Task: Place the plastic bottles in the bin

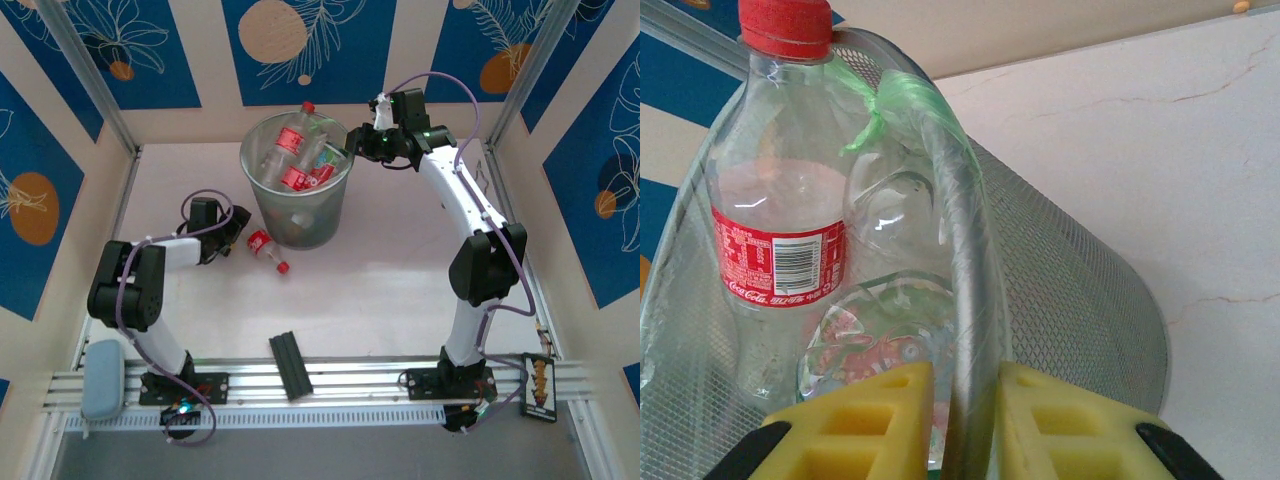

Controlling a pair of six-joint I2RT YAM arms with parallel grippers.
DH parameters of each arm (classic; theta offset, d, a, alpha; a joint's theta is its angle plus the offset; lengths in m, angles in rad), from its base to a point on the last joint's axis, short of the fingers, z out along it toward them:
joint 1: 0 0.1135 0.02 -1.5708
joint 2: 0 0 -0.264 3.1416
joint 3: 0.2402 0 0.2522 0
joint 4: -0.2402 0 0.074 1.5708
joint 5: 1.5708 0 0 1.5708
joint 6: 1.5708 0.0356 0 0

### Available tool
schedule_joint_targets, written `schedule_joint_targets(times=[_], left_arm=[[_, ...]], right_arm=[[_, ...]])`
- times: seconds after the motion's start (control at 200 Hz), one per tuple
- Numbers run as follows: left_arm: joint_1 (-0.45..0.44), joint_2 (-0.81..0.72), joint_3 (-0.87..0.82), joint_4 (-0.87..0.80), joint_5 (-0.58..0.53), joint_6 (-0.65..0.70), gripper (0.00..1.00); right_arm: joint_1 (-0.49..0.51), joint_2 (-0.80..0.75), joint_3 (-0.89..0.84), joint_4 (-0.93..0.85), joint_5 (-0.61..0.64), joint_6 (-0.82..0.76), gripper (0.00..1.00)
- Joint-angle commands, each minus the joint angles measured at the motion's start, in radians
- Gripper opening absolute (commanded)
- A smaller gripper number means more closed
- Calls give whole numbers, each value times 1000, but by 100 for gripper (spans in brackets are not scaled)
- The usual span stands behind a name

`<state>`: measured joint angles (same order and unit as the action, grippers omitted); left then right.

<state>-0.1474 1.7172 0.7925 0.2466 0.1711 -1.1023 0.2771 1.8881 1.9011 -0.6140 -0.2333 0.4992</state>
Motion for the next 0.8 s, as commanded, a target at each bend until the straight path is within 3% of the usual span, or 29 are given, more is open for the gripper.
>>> schedule_joint_targets(times=[0.0, 0.31, 0.645, 0.795], left_arm=[[-14, 54, 7, 49, -50, -11, 80], [-19, 81, -5, 113, -42, -29, 64], [-13, -27, -9, 46, -88, 40, 59], [-4, -147, 10, -72, -154, 109, 54]], right_arm=[[-6, -23, -26, -20, -11, -7, 23], [-11, -27, -32, -20, -11, -8, 23], [-16, -35, -30, -23, -19, -11, 24], [-18, -24, 0, -32, -45, -12, 34]])
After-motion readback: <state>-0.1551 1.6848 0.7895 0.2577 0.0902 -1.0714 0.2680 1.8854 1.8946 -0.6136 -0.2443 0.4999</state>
